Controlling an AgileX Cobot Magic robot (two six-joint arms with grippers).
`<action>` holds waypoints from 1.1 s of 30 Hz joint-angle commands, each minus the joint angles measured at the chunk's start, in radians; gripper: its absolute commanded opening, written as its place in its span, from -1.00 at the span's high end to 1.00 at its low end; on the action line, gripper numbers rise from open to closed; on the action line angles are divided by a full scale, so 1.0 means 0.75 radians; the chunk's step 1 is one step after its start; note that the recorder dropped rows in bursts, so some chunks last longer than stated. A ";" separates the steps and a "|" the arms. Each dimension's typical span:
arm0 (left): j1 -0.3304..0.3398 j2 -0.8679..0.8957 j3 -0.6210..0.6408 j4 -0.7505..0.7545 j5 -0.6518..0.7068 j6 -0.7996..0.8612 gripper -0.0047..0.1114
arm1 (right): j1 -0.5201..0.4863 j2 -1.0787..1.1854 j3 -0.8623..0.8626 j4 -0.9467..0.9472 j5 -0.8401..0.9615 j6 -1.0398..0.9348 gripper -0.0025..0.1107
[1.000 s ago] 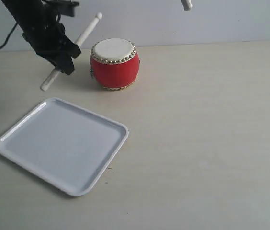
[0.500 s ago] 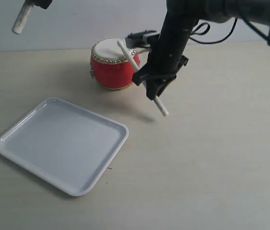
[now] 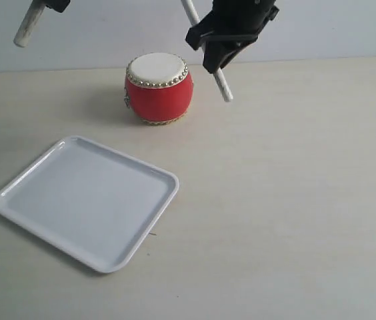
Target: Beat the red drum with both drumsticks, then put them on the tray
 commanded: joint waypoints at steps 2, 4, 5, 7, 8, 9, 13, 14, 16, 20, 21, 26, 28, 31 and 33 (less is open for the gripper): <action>-0.003 -0.013 0.018 -0.002 -0.006 -0.026 0.92 | 0.001 -0.099 -0.005 0.008 -0.005 0.006 0.96; -0.003 -0.013 0.055 0.001 -0.006 -0.026 0.92 | 0.001 -0.127 -0.005 0.006 -0.005 0.026 0.96; -0.003 -0.013 0.068 0.003 -0.006 -0.026 0.92 | 0.001 -0.132 -0.005 0.003 -0.005 0.032 0.96; -0.003 -0.013 0.100 0.007 -0.006 -0.035 0.92 | 0.001 -0.135 0.001 0.003 -0.005 0.045 0.96; -0.003 -0.013 0.103 0.007 -0.006 -0.041 0.92 | 0.001 -0.139 0.011 0.000 -0.005 0.045 0.96; -0.003 -0.013 0.106 0.022 -0.006 -0.080 0.92 | 0.001 -0.144 0.038 -0.006 -0.005 0.045 0.96; -0.003 -0.015 0.113 0.023 -0.006 -0.130 0.92 | 0.001 -0.155 0.088 -0.057 -0.005 0.042 0.96; -0.003 -0.019 0.127 0.020 -0.006 -0.130 0.92 | 0.001 -0.155 0.088 -0.057 -0.005 0.042 0.96; -0.003 -0.043 0.209 0.021 -0.103 -0.127 0.92 | 0.001 -0.155 0.088 -0.057 -0.005 0.042 0.96; -0.003 -0.108 0.395 0.009 -0.300 -0.100 0.92 | 0.001 -0.155 0.088 -0.057 -0.005 0.017 0.96; -0.003 -0.131 0.471 -0.004 -0.377 -0.079 0.92 | 0.001 -0.155 0.088 -0.054 -0.005 0.006 0.96; -0.003 -0.256 0.810 -0.034 -0.680 0.013 0.92 | 0.007 -0.155 0.088 0.039 -0.005 0.013 0.96; 0.000 -0.295 0.886 0.003 -0.745 0.016 0.92 | 0.027 -0.150 0.088 0.028 -0.005 0.029 0.96; 0.026 -0.345 0.960 0.018 -0.809 0.013 0.92 | 0.092 -0.128 0.088 -0.053 -0.005 0.075 0.96; 0.062 -0.378 0.989 0.020 -0.842 0.011 0.92 | 0.144 -0.103 0.088 -0.114 -0.005 0.095 0.96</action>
